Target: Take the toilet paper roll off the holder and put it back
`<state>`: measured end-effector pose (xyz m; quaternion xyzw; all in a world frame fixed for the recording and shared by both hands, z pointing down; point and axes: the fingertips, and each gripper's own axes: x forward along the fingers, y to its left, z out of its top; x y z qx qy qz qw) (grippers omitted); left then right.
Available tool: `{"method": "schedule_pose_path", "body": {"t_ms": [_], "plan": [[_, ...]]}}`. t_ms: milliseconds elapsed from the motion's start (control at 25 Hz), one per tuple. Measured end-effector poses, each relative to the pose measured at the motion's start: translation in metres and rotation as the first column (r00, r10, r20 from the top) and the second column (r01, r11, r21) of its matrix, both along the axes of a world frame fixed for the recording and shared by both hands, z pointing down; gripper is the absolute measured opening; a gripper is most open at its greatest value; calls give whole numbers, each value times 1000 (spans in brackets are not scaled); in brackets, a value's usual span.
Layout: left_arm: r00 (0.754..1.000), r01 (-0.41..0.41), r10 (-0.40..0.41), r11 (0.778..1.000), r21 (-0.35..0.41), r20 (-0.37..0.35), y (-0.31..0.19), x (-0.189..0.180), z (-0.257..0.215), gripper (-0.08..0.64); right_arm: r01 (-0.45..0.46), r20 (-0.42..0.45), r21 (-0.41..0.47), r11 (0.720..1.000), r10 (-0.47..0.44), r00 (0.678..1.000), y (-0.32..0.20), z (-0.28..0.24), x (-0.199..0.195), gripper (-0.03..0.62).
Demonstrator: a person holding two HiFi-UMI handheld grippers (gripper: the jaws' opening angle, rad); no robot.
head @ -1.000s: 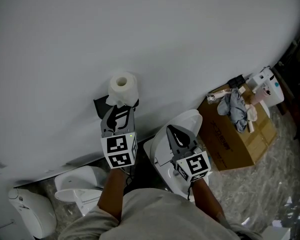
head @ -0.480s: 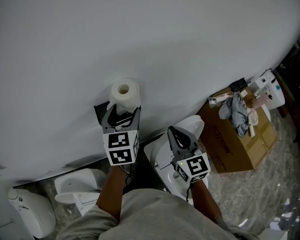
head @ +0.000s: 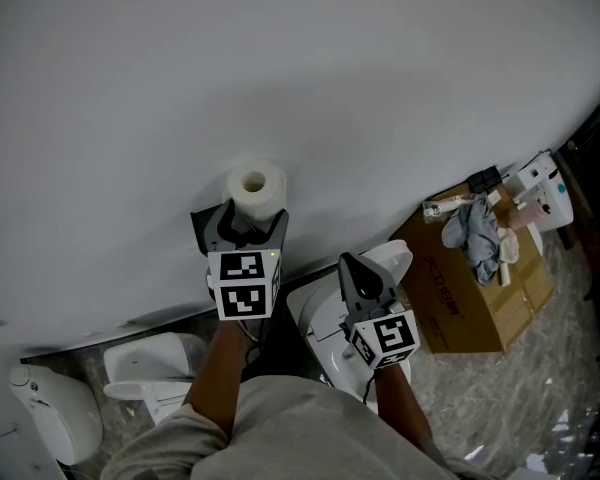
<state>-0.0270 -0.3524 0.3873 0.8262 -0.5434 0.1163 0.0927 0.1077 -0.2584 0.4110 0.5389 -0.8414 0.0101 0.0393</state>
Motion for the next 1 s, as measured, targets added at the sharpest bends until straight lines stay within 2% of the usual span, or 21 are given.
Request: {"method": "schedule_pose_path", "body": {"t_ms": [520, 760, 1000], "plan": [[996, 66, -66, 998, 1, 66, -8, -5, 3, 357, -47, 16, -7, 999, 47, 999, 8, 4, 17, 5], [997, 23, -23, 1000, 9, 76, -3, -2, 3, 344, -64, 17, 1, 998, 64, 998, 19, 3, 22, 5], [996, 33, -40, 996, 83, 83, 7, -2, -3, 337, -83, 19, 3, 997, 83, 996, 34, 5, 28, 5]]}}
